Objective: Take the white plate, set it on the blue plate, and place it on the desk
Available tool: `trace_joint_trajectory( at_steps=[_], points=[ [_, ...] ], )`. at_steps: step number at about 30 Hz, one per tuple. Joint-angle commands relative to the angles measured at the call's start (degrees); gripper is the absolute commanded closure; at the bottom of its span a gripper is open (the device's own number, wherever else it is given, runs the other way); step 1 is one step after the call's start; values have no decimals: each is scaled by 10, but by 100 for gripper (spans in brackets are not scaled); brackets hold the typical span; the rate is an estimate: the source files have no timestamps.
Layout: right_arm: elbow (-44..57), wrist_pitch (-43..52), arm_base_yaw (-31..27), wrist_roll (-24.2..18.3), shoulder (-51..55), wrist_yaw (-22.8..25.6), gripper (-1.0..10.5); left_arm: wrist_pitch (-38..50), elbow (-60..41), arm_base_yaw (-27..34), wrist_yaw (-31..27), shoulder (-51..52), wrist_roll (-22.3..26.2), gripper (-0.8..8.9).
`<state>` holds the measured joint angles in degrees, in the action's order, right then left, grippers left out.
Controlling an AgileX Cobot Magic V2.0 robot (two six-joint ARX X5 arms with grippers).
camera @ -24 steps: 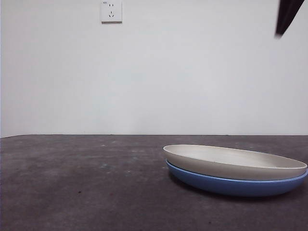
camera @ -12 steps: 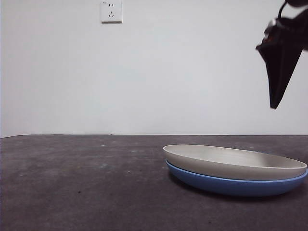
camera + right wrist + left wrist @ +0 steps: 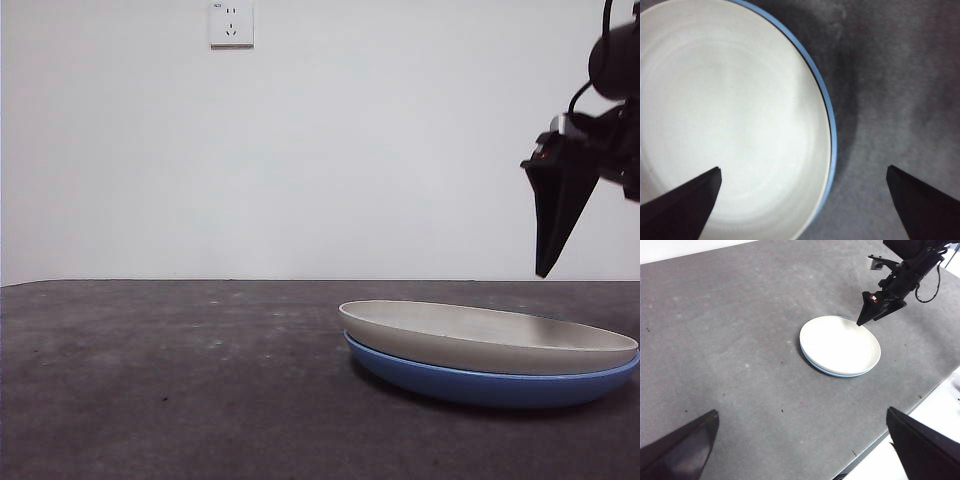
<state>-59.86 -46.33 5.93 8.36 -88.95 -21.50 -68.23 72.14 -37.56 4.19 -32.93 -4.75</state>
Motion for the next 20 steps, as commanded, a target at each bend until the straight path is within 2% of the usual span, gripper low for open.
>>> trace_joint_trajectory(
  at_steps=[1,8,12,16,20],
  points=[
    [-10,15,-2,-15,-25,-13,349,2,6,-3,-3,-2,7,268],
    [-10,28,-2,-24,-62,-15,356,0,6,-3,-3,-2,7,268],
    [-10,31,-2,-32,-71,-16,505,0,6,-3,-3,-2,6,268],
    [-10,35,-2,-32,-77,-17,536,0,6,-3,-3,-2,6,268],
    [-10,31,-2,-35,-91,-40,610,0,6,-3,-3,-2,6,268]
  ],
)
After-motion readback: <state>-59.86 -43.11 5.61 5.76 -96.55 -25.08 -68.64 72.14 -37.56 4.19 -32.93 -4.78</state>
